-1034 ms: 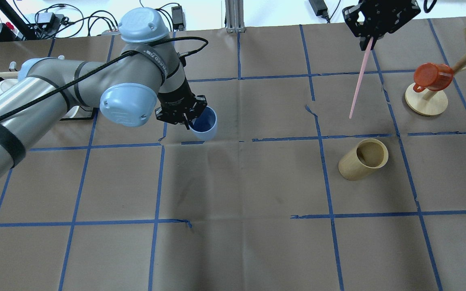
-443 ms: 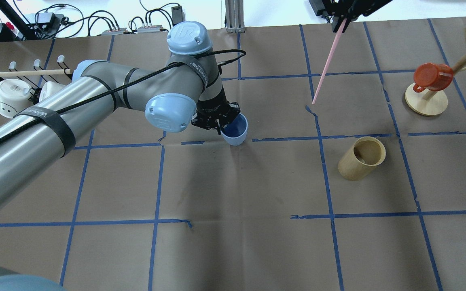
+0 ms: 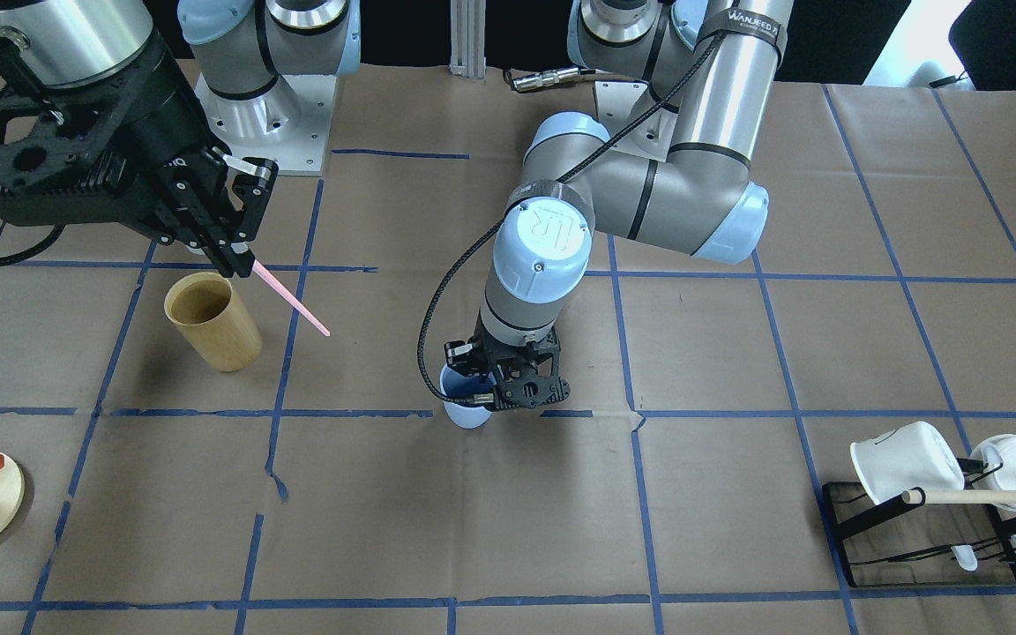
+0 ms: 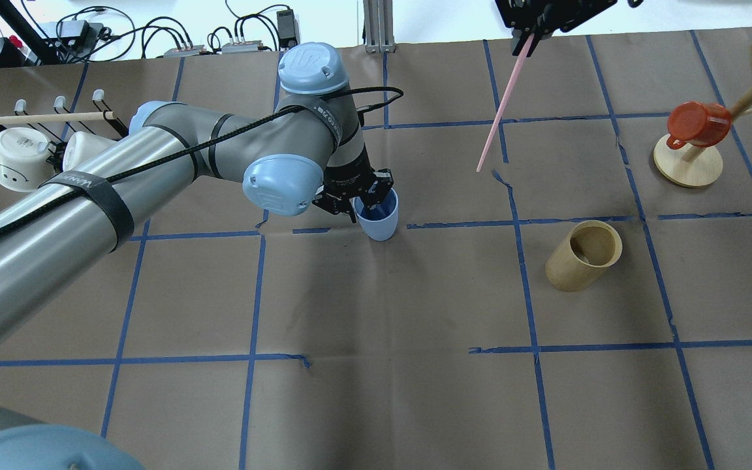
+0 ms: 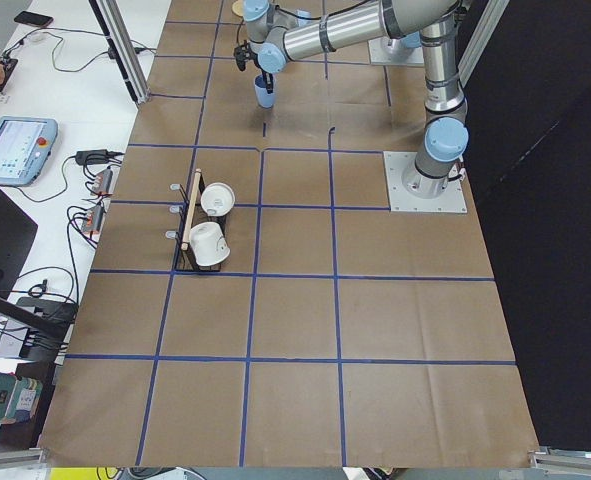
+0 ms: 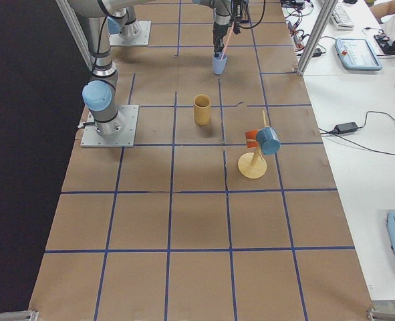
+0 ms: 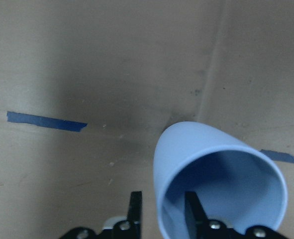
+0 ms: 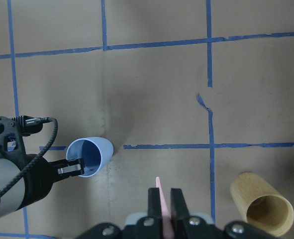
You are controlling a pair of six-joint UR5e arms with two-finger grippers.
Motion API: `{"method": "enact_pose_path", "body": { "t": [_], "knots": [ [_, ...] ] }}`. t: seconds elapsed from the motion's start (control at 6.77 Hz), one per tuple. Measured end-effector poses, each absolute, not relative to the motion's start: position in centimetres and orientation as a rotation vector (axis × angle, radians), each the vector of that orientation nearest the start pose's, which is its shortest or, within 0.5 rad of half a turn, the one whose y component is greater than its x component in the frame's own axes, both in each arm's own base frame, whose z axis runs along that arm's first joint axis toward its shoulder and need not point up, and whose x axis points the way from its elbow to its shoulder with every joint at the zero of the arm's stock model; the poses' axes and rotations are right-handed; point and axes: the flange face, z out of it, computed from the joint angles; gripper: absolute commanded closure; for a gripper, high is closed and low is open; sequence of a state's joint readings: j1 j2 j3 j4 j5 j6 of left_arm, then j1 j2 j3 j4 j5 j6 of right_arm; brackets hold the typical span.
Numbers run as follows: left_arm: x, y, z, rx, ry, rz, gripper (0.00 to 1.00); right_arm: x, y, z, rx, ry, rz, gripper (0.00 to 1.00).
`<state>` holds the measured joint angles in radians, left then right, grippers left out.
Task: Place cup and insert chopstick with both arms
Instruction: 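Carry the blue cup to the table center while the right lifts the chopstick, then release the blue cup with the left gripper while the right moves the chopstick over it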
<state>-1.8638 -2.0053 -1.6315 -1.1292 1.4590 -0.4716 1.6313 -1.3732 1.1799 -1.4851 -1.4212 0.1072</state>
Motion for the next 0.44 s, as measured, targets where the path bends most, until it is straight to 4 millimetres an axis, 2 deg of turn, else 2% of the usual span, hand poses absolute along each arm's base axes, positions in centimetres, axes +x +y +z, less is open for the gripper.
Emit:
{"method": "enact_pose_path", "body": {
  "t": [0.15,0.44],
  "knots": [
    [-31.6,-55.4,27.2,-0.285,3.217,0.109,0.00,18.6,-56.9,56.6,0.057,2.958,-0.146,0.98],
    [-30.4,-57.3,33.3,-0.201,3.242,0.000,0.00,19.3,-57.2,56.3,0.046,2.895,-0.158,0.98]
  ]
}}
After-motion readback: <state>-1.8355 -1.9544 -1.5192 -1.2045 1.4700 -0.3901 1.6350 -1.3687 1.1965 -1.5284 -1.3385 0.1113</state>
